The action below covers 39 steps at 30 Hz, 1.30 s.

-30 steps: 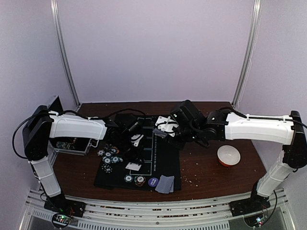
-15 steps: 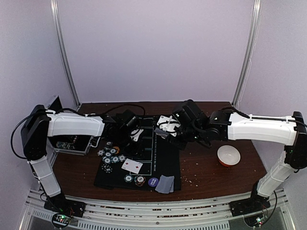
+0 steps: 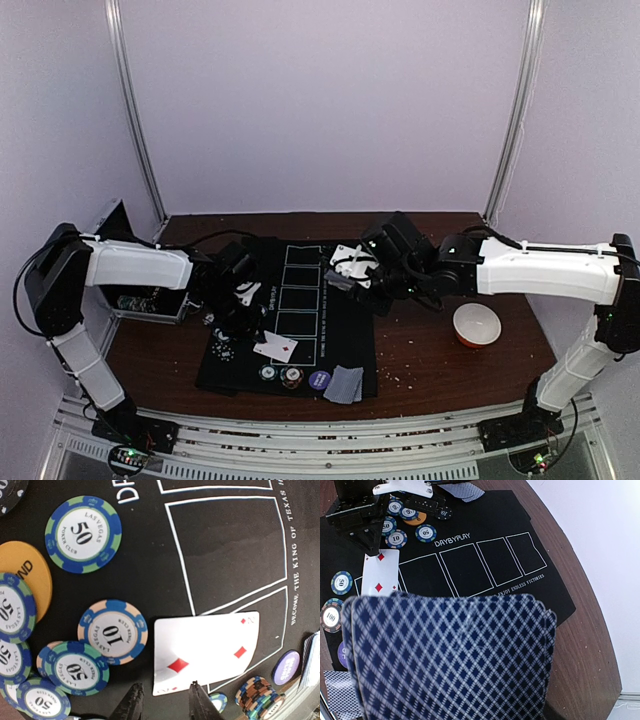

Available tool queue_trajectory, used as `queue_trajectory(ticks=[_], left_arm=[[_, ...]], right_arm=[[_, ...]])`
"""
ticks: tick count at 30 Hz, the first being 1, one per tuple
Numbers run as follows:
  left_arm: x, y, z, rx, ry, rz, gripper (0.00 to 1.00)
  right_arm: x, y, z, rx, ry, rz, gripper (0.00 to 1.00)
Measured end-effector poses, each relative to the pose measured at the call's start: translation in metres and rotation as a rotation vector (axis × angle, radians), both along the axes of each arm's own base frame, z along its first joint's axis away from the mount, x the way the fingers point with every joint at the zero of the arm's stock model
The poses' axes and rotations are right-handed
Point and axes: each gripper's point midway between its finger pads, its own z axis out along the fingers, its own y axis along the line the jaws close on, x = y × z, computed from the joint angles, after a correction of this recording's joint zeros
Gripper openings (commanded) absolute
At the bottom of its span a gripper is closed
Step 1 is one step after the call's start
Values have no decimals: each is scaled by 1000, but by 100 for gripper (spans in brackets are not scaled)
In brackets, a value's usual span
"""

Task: Distribute texas hold em gaming equipment
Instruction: Flop the poker card into the community card area, then adjust the poker card in the community card area.

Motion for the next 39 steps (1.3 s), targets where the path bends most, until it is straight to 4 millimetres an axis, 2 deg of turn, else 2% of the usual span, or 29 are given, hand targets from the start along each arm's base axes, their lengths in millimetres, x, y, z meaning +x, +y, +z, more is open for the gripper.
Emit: queue_trajectory(ticks=[11,16,21,25,28,33,39], left_arm=[[0,-3,-16,-7,9,-7,29],[-3,-8,-16,-36,5,-19,28],[-18,-25,-15,-76,18,-68,28],[-39,-41,-13,-101,48,-126,28],[-44,-45,-13,-111,61,-137,30],[-41,-40,-14,-78,44,-127,32],[-23,-43,-4,-46,-22,-126,32]], right_arm=[[0,0,1,5,2,-4,46],[0,0,1,10,6,-9,46],[0,0,1,13,8,-12,45],[0,0,1,15,10,-14,45],[0,0,0,16,11,-14,45],[0,0,0,16,11,-13,45],[-1,0,0,15,12,-13,45]])
